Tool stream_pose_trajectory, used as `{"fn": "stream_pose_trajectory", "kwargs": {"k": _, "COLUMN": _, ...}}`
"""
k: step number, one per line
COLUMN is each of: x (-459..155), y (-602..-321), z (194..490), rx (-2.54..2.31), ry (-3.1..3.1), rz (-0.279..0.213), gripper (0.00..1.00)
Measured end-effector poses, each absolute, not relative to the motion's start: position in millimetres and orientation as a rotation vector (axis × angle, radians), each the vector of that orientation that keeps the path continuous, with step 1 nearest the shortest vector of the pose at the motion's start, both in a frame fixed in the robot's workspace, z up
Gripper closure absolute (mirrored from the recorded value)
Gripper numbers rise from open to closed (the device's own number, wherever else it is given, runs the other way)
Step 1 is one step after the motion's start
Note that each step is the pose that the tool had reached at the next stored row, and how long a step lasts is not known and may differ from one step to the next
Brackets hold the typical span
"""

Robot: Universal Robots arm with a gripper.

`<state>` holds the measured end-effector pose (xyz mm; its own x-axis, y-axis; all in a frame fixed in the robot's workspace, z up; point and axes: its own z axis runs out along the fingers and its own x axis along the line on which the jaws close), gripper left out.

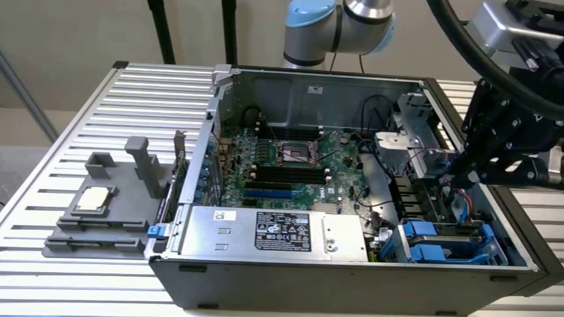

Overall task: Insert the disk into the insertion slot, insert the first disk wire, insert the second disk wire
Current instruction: 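Insert the second disk wire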

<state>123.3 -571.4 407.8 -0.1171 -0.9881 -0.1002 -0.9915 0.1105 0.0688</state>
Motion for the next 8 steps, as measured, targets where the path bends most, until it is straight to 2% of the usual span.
{"fn": "stream_pose_trajectory", "kwargs": {"k": 8, "x": 130.5, "y": -539.5, "z": 407.9, "rx": -2.072, "ry": 2.325, "rz": 0.168, "gripper": 0.75}}
